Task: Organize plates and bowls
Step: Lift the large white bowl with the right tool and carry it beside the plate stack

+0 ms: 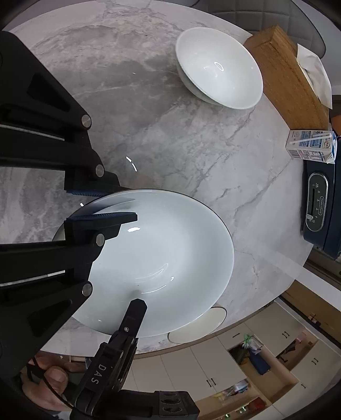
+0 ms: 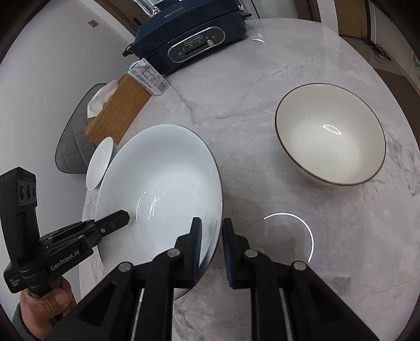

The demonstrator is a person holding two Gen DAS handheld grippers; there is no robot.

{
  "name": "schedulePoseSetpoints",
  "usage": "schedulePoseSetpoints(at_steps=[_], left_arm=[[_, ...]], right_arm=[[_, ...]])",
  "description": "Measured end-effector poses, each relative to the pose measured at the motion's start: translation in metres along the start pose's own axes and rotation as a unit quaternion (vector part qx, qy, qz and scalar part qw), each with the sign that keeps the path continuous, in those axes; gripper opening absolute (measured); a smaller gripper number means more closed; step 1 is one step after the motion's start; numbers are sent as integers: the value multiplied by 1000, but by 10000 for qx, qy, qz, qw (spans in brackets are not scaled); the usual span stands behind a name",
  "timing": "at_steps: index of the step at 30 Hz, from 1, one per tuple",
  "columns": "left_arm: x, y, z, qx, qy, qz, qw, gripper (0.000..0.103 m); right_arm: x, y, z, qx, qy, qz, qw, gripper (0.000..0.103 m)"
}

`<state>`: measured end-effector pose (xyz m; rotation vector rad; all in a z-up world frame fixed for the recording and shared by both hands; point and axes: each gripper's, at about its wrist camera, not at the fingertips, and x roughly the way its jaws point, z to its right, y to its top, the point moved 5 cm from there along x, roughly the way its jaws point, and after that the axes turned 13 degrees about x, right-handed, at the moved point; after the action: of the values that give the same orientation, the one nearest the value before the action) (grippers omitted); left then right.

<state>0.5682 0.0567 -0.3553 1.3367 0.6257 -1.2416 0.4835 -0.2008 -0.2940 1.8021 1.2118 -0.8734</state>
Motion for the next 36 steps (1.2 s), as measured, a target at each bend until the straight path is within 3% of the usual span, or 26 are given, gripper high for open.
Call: schedulePoseSetpoints(at_steps=[15, 27, 36], left_arm=[[-66, -118, 9, -369, 4, 2, 9993, 9], [-58, -196, -12, -902, 26, -190, 9957, 9], [-51, -217, -21, -1004, 51, -227, 9947, 9]], right_arm=[[-22, -101, -21, -239, 150, -300, 9992, 19], [6, -155, -31, -653, 95, -649, 9957, 19], [15, -171, -31, -744, 31, -779, 9942, 19]])
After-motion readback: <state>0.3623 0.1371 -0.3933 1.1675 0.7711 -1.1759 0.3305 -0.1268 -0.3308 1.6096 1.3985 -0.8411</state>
